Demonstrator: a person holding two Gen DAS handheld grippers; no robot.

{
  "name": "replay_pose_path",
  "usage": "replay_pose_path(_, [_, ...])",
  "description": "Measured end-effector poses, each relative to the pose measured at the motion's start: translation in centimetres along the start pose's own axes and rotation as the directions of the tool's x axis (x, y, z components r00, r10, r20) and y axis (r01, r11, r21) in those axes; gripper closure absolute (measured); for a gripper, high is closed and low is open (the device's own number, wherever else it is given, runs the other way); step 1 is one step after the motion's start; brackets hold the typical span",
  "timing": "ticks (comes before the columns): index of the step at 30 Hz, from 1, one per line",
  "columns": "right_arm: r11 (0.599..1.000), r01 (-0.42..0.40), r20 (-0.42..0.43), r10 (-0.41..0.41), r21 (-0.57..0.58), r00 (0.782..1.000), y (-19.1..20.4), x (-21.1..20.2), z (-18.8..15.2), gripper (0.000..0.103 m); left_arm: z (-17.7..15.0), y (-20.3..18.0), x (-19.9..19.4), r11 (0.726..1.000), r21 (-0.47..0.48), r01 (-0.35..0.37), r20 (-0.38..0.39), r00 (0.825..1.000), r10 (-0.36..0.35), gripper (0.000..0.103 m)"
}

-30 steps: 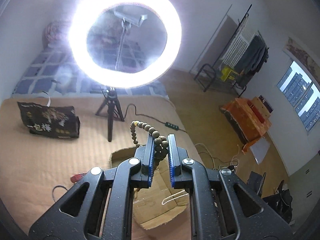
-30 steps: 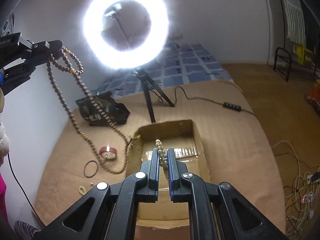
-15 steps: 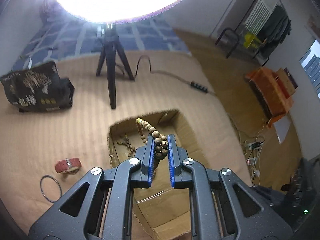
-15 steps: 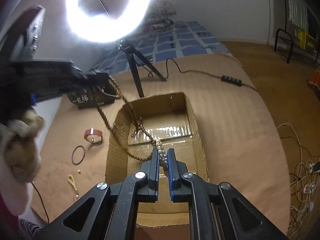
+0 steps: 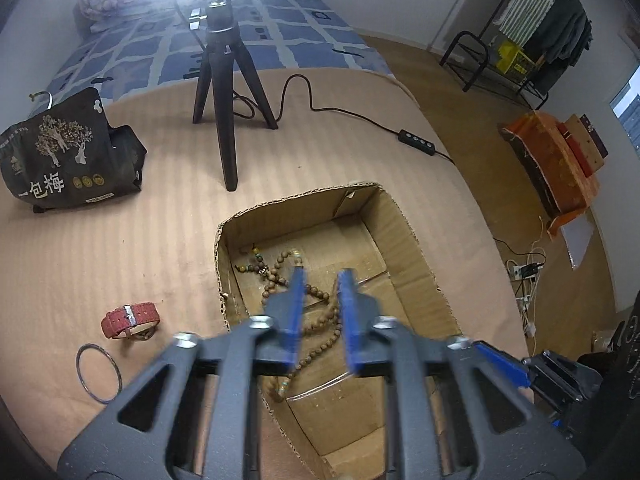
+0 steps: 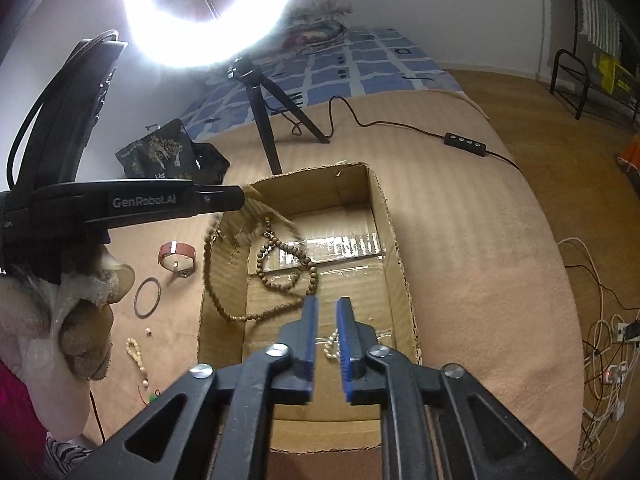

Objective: Organize jewelry
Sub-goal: 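Open the left tool over the box while the right tool releases the pearls, then grasp the pale green bead bracelet with the left tool while the right tool grasps the jade pendant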

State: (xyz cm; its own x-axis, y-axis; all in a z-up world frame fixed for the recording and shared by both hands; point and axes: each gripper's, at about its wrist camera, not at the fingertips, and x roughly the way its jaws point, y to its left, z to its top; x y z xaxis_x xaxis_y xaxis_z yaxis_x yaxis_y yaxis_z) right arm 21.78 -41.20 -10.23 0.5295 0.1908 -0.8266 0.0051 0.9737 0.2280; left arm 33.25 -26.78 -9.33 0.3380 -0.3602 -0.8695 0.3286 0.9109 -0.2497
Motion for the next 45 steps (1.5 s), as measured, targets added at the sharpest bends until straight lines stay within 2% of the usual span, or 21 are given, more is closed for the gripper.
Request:
replay_pose_path(1, [1.000, 0.000, 0.001, 0.000, -0.002, 1.000, 0.0, 0.0, 0.0, 0.072, 0.1, 0.1, -0.3, 1.000, -0.001, 0.007, 0.010, 1.000, -0.007, 0.052])
replay_pose_path(3, [1.000, 0.021, 0.001, -0.021, -0.005, 1.000, 0.2, 0.0, 0.0, 0.063, 0.1, 0.3, -1.2, 1.000, 0.005, -0.001, 0.040, 0.999, 0.000, 0.051])
replay_pose_path(5, [0.999, 0.043, 0.010, -0.043, -0.008, 0.999, 0.4, -0.1, 0.1, 0.039, 0.0, 0.6, -2.0, 1.000, 0.011, -0.011, 0.050, 0.999, 0.010, 0.051])
replay_pose_path(7, [0.999, 0.053, 0.025, -0.053, -0.011, 0.998, 0.7, -0.4, 0.1, 0.030, -0.1, 1.1, -2.9, 1.000, 0.016, -0.017, 0.063, 0.998, 0.016, 0.051])
replay_pose_path(9, [0.998, 0.054, 0.033, -0.053, -0.015, 0.998, 1.1, -0.7, 0.2, 0.029, -0.3, 1.7, -4.0, 1.000, 0.014, -0.028, 0.083, 0.996, 0.027, 0.051])
replay_pose_path(11, [0.998, 0.057, 0.041, -0.056, -0.019, 0.998, 1.4, -0.9, 0.3, 0.024, -0.6, 2.5, -5.0, 0.999, 0.003, -0.032, 0.097, 0.995, 0.031, 0.051])
replay_pose_path(19, [0.997, 0.064, 0.066, -0.061, -0.044, 0.996, 2.6, -1.4, 0.2, 0.019, -2.5, 6.4, -10.3, 0.999, -0.031, -0.041, 0.194, 0.980, 0.047, 0.051])
replay_pose_path(23, [0.998, 0.037, 0.085, -0.032, -0.054, 0.996, 3.6, -1.8, 0.2, 0.018, -4.0, 8.9, -13.2, 0.992, -0.049, -0.112, 0.246, 0.962, 0.121, 0.051])
replay_pose_path(25, [0.997, 0.023, 0.103, -0.016, -0.071, 0.995, 4.4, -2.0, 0.1, 0.017, -4.8, 10.2, -14.3, 0.989, -0.067, -0.132, 0.248, 0.958, 0.145, 0.051])
replay_pose_path(30, [0.993, -0.006, 0.141, 0.023, -0.119, 0.990, 6.9, -2.3, -0.2, 0.017, -8.3, 14.8, -16.2, 0.981, -0.162, -0.106, 0.219, 0.965, 0.141, 0.051])
replay_pose_path(33, [0.988, -0.029, 0.140, 0.050, -0.149, 0.989, 8.5, -2.2, -0.4, 0.017, -10.8, 16.9, -16.5, 0.973, -0.197, -0.116, 0.203, 0.967, 0.156, 0.051])
replay_pose_path(37, [0.980, -0.067, 0.118, 0.090, -0.188, 0.989, 10.5, -1.9, -1.0, 0.017, -13.8, 19.2, -15.7, 0.965, -0.237, -0.111, 0.157, 0.976, 0.151, 0.051])
replay_pose_path(45, [0.949, -0.127, 0.031, 0.142, -0.290, 0.989, 14.5, -0.9, -4.5, 0.017, -18.4, 20.7, -12.3, 0.959, -0.273, -0.081, 0.061, 0.993, 0.101, 0.051])
